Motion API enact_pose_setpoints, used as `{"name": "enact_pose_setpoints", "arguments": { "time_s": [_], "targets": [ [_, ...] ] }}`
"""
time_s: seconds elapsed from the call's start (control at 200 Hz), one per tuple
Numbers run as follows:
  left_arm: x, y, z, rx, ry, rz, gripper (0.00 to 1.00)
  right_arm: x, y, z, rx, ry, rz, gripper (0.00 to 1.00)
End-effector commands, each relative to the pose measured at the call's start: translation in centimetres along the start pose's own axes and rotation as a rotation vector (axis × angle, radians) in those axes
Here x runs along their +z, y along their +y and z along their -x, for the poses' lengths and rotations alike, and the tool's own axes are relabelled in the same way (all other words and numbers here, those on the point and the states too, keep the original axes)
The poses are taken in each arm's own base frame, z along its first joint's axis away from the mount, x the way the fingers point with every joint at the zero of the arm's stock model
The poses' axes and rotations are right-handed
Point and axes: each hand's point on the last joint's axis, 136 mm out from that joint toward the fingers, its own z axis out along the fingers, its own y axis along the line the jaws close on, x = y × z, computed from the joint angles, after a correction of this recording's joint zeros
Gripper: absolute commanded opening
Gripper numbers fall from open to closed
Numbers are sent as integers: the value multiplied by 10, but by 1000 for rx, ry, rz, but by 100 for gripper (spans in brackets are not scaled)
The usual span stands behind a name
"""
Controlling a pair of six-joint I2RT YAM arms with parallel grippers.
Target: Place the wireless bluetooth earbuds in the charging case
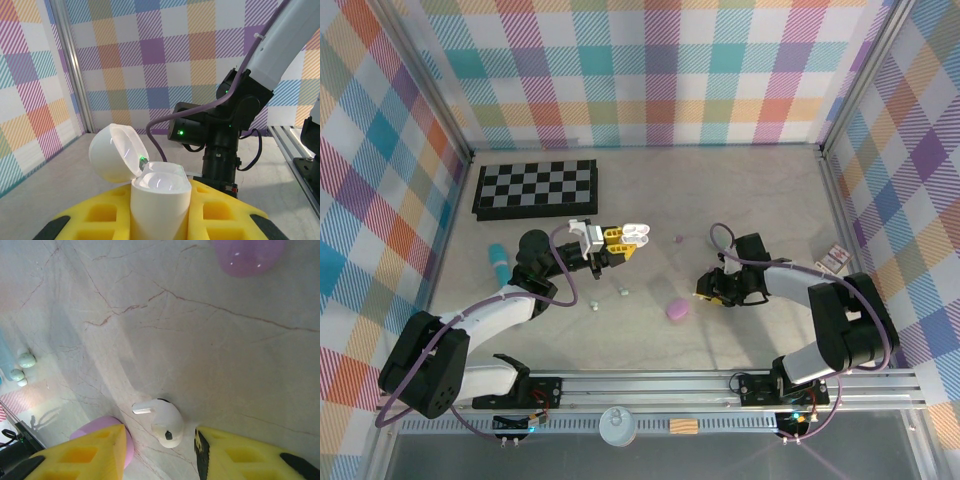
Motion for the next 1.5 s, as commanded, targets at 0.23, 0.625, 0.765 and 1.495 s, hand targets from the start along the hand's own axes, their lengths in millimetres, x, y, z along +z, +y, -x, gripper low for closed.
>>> {"name": "enact_pose_setpoints", "arguments": {
  "time_s": [0.23,0.625,0.765,1.495],
  "targets": [
    [4,-8,19,68,-38,-37,0,-4,10,15,-67,-50,-3,38],
    [4,-9,19,73,-32,-39,0,1,14,23,-62,-47,15,38],
    [3,-9,21,75,-32,-39,0,7,15,21,-57,-24,39,38],
    [3,-8,19,74,-29,-36,0,8,8,-5,-56,33,67,35]
  ]
}}
